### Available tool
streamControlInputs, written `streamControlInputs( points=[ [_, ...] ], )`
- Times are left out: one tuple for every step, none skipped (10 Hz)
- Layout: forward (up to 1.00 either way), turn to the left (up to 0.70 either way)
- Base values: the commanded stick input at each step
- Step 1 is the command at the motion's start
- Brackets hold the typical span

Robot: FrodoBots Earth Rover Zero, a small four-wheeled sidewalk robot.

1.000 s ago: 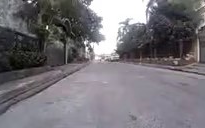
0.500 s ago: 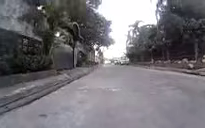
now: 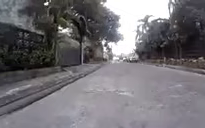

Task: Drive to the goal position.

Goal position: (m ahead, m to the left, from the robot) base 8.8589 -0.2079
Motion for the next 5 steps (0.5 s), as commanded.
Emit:
streamControlInputs(
  points=[
    [1.00,-0.28],
    [1.00,-0.28],
    [1.00,-0.28],
    [1.00,-0.28],
    [1.00,-0.28]
  ],
)
